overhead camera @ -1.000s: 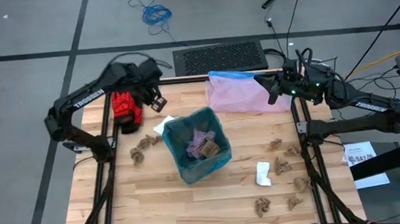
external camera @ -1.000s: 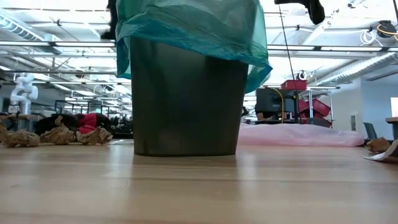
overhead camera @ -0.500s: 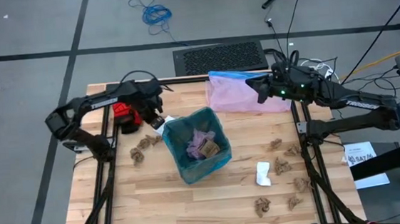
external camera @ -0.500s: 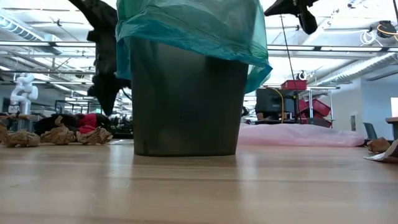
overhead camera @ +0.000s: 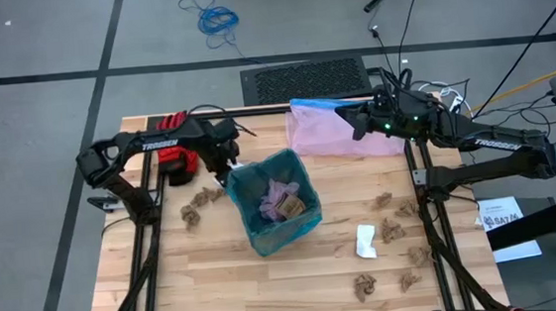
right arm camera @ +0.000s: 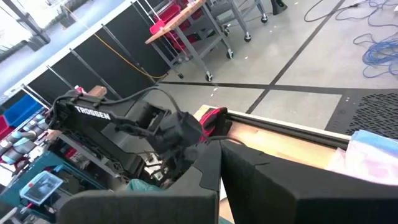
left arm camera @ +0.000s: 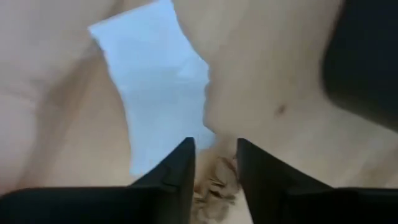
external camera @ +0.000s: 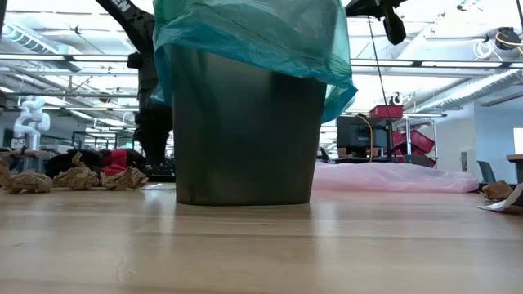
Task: Place trash/remove bag and relplace
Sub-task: Move the black trash bin to the center of the table
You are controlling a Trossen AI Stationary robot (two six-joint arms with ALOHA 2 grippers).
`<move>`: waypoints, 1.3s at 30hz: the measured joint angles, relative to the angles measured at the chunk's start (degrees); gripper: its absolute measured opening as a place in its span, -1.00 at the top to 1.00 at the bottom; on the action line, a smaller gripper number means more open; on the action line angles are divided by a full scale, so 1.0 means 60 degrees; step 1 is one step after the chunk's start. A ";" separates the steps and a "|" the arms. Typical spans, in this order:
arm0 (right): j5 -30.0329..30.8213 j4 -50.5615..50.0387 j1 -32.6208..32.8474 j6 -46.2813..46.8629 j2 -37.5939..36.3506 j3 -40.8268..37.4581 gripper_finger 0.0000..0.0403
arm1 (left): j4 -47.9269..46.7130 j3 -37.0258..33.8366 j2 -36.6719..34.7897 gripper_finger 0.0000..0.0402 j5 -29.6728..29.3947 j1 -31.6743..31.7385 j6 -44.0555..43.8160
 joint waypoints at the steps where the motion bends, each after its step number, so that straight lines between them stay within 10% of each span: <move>1: -0.0002 -0.0001 0.0001 -0.0001 0.0000 0.0000 1.00 | 0.0110 0.0000 0.0000 0.31 -0.0441 -0.0178 -0.0010; 8: 0.0007 -0.0022 0.0001 -0.0067 0.0000 0.0000 1.00 | 0.1194 0.0000 0.0089 0.01 -0.2611 -0.1220 -0.0267; 26: 0.0004 -0.0007 -0.0001 -0.0005 -0.0004 0.0000 1.00 | 0.1194 0.0049 0.1629 -0.07 -0.3611 -0.2194 -0.0694; 39: 0.0007 0.0001 -0.0001 0.0003 -0.0004 0.0000 1.00 | 0.1842 0.0009 0.1586 0.95 -0.3275 -0.1826 -0.0258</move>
